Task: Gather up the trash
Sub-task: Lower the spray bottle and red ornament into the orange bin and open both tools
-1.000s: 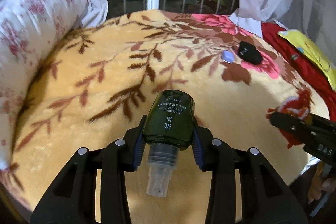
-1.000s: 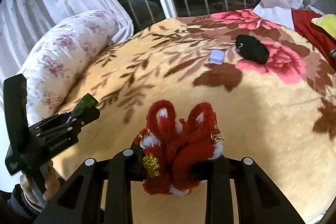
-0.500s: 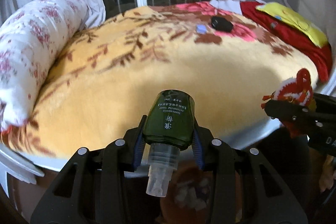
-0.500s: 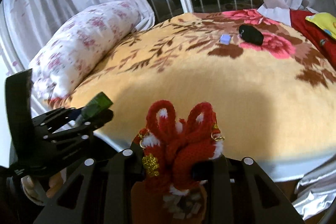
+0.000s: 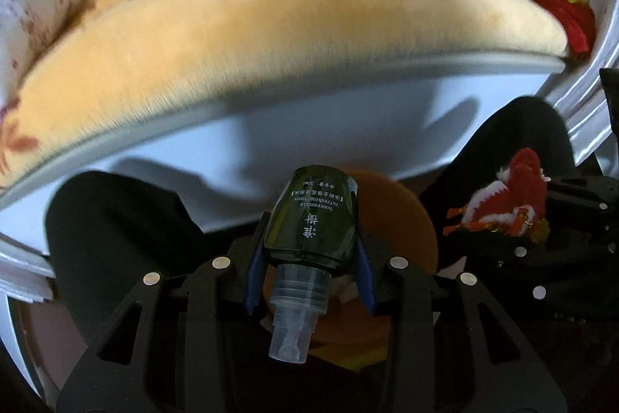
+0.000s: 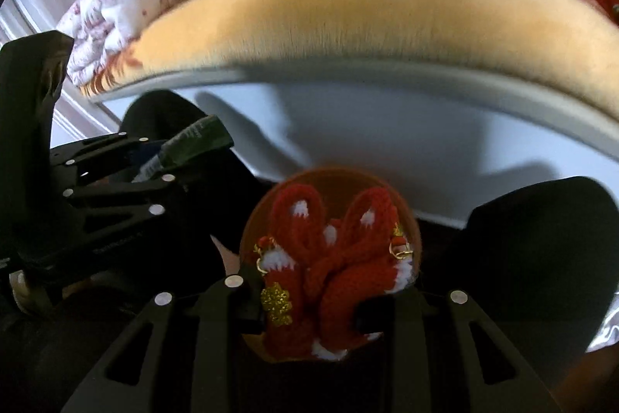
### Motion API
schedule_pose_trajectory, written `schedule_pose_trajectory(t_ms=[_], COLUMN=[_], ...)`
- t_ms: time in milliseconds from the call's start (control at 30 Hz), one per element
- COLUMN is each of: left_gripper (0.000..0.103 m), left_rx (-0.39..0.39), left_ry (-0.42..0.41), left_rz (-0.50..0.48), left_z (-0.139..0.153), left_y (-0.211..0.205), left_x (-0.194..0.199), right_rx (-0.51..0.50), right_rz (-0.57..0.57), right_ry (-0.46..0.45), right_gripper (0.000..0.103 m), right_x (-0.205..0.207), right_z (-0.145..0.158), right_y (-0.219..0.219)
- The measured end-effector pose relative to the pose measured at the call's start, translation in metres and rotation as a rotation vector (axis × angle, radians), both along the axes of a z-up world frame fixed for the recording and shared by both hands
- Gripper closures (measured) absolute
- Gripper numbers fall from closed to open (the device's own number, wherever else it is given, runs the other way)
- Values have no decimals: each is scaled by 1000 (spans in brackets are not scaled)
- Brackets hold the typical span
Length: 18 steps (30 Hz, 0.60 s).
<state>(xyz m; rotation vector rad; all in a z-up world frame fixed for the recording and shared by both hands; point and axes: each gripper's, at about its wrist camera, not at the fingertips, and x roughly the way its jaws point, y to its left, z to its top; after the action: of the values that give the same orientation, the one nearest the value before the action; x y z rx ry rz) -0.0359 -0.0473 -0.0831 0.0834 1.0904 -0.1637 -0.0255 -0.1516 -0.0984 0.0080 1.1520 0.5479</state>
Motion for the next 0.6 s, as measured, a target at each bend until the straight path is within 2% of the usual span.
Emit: schedule_pose_trajectory(t_ms=[233,300,333,367,400,433,600], left_gripper=[66,65,60,53,41,39,39], left_rx=[0,1,3,9,12,15,11], left_ry=[95,124,139,160,167,171,182], left_rz=[7,10,14,22,27,31,36], left_z=[-31,-39,-43,-47,-49,-50,-52], left_y=[3,4,4,6,7,8,9], left_x=[12,16,18,19,21,21,20], right_rx=[-40,-51,-59,-61,-61,-61,-54], right_rz=[23,19,14,6,2,-3,-25], right_ry=[73,95,100,108,112,118,98], right_gripper=[70,58,50,48,48,48,45], right_x=[15,20,23,26,26,27,23], right_z=[-23,-30,-32,-34,-36,-37,-32], right_y=[10,11,12,11,11,10,2])
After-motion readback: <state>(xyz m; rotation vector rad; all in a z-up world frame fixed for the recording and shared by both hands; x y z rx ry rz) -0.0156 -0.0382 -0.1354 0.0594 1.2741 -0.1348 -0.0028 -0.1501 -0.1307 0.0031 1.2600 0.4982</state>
